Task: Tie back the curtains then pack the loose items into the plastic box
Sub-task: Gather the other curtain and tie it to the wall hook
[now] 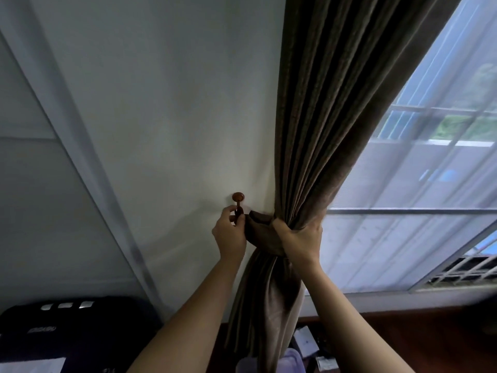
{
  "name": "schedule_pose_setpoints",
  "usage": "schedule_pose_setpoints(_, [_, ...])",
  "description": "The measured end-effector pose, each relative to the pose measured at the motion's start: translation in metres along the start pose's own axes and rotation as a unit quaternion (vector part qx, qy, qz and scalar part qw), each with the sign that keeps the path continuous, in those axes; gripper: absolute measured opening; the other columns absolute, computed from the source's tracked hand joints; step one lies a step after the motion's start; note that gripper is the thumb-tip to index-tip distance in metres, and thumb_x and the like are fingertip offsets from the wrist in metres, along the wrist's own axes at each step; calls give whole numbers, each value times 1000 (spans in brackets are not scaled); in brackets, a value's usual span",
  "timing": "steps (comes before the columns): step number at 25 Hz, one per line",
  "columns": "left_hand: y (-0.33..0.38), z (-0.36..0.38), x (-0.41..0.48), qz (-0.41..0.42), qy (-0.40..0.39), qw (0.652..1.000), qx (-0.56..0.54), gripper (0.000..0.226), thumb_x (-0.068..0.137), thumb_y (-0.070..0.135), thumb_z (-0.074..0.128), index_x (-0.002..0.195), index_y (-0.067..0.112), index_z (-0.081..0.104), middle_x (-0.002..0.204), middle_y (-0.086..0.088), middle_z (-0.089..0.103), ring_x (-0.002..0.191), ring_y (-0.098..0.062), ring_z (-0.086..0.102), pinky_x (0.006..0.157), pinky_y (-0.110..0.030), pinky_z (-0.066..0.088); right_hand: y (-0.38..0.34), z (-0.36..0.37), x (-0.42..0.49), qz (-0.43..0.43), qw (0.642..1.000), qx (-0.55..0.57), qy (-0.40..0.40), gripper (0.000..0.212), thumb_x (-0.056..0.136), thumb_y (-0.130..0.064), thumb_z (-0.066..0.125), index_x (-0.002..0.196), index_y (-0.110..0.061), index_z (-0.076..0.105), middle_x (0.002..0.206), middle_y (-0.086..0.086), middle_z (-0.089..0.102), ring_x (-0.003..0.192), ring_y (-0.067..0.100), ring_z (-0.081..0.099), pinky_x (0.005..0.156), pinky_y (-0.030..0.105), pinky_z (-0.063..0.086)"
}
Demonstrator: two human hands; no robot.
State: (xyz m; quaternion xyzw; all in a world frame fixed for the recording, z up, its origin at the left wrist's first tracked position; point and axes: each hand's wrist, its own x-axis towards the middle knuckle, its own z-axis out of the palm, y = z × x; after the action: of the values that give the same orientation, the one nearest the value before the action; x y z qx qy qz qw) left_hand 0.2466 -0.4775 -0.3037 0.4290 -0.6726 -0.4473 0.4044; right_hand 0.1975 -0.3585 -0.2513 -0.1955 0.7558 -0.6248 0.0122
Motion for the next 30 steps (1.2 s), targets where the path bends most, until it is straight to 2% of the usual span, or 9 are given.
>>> schedule_pose_setpoints(2, [-4,3,4,46,14,997,56,28,91,11,59,116,1,64,103,-16,71,95,-28,66,79,-20,40,-1,2,0,3,1000,-4,0,79,66,-18,77,130,-25,30,110,2,51,107,22,53,91,34,48])
schedule_pose_setpoints(4, [-8,6,8,45,7,995,88,26,91,12,57,114,1,66,99,-16,72,91,-30,66,75,-22,40,-2,4,0,1,1000,-6,-4,75,66,-19,76,124,-27,30,107,0,50,104,20,52,90,36,49])
schedule_pose_setpoints(11, [-21,7,16,-115,-18,992,56,24,87,15,63,108,7,70,98,-14,73,92,-30,67,73,-25,45,1,9,6,8,1000,-7,-24,67,64,-23,75,102,-41,23,102,2,56,97,21,57,87,42,53])
schedule_pose_setpoints(13, [-28,5,25,-142,-49,988,47,23,87,17,64,107,7,72,97,-11,73,91,-29,67,78,-27,50,3,8,10,7,999,-8,-37,66,65,-24,74,105,-40,24,100,1,56,96,22,57,86,41,53])
schedule_pose_setpoints(16, [-31,4,32,-132,-75,988,-15,21,87,20,63,99,6,73,77,-6,69,74,-25,66,80,-37,56,4,3,18,2,999,-23,-39,63,68,-20,75,115,-26,33,92,-10,52,96,21,56,80,33,49])
schedule_pose_setpoints(20, [-37,-3,38,-155,-117,976,-100,15,86,15,64,93,7,74,72,-7,69,67,-18,64,79,-33,54,8,4,20,-3,999,-38,-32,63,68,-19,75,119,-15,38,89,-17,48,92,18,55,75,26,42])
schedule_pose_setpoints(24, [-40,-3,43,-96,-134,985,-50,17,86,6,62,99,0,71,73,-8,68,65,-18,64,76,-33,55,9,8,19,-18,998,-48,-35,63,70,-17,75,122,-11,41,88,-22,44,86,13,52,68,18,39])
schedule_pose_setpoints(27, [-38,4,49,-70,-116,990,-31,13,87,5,61,91,-1,72,63,-3,65,57,-13,63,72,-35,57,10,9,19,-21,997,-51,-48,62,71,-21,75,122,-11,42,90,-23,45,88,13,53,73,24,43])
schedule_pose_setpoints(30, [-39,7,56,-86,-111,990,-34,15,89,9,59,87,2,72,67,-5,67,54,-7,65,67,-27,56,12,6,25,-35,997,-43,-56,63,68,-36,73,120,-13,48,97,-15,53,96,14,57,81,30,49])
